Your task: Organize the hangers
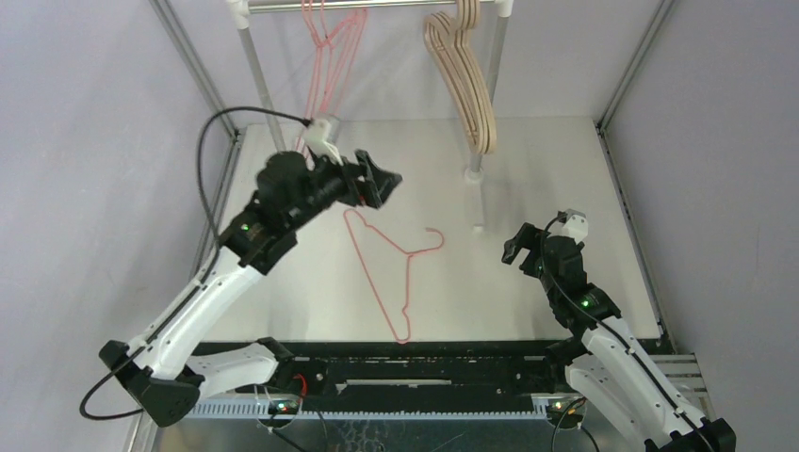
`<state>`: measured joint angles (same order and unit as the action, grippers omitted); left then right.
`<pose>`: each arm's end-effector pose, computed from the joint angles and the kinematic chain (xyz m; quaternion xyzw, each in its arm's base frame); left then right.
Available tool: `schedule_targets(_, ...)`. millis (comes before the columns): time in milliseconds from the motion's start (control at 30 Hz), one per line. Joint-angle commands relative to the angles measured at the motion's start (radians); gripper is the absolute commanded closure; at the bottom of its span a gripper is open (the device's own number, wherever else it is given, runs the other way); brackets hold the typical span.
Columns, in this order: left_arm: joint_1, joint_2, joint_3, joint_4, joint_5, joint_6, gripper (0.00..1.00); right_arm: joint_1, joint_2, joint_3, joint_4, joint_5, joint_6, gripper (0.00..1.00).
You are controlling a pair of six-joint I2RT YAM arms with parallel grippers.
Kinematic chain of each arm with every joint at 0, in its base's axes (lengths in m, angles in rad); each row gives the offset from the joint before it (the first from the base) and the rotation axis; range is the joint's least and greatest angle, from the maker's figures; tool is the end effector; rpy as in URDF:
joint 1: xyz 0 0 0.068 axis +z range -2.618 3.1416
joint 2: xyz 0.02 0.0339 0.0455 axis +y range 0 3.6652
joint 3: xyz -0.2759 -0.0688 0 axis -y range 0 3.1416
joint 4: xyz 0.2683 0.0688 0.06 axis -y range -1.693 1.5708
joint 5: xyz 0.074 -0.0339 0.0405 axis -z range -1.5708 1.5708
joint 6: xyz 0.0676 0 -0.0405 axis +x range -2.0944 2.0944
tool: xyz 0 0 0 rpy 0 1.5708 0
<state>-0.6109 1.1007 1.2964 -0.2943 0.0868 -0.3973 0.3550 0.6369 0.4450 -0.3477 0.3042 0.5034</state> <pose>0.2319 -0.1695 0.4566 0.1079 0.7331 -0.3521 0.5718 0.1869 0.0477 0.2141 0.1382 0.8521 0.0830 0.4980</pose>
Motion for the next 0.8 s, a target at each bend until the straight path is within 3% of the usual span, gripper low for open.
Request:
schedule_targets(0, -0.109, -0.010, -0.129, 0.009, -0.145, 0.050, 0.01, -0.004, -0.006, 0.001, 0.038, -0.007, -0.004, 0.00)
schedule_targets(233, -0.287, 0.051, -0.304, 0.000, -0.329, -0.007, 0.09, -0.004, -0.015, 0.001, 0.036, -0.010, -0.003, 0.00)
schedule_targets(433, -0.290, 0.006, -0.462, -0.005, -0.426, -0.066, 0.09, 0.017, 0.009, 0.035, 0.013, -0.079, 0.025, 0.00)
schedule_targets(600, -0.233, -0.041, -0.553, 0.009, -0.432, -0.131, 0.09, 0.195, 0.154, 0.143, -0.055, 0.071, 0.065, 0.01)
schedule_targets(767, -0.170, -0.114, -0.652, 0.009, -0.454, -0.176, 0.09, 0.375, 0.330, 0.258, -0.044, 0.129, 0.102, 0.08)
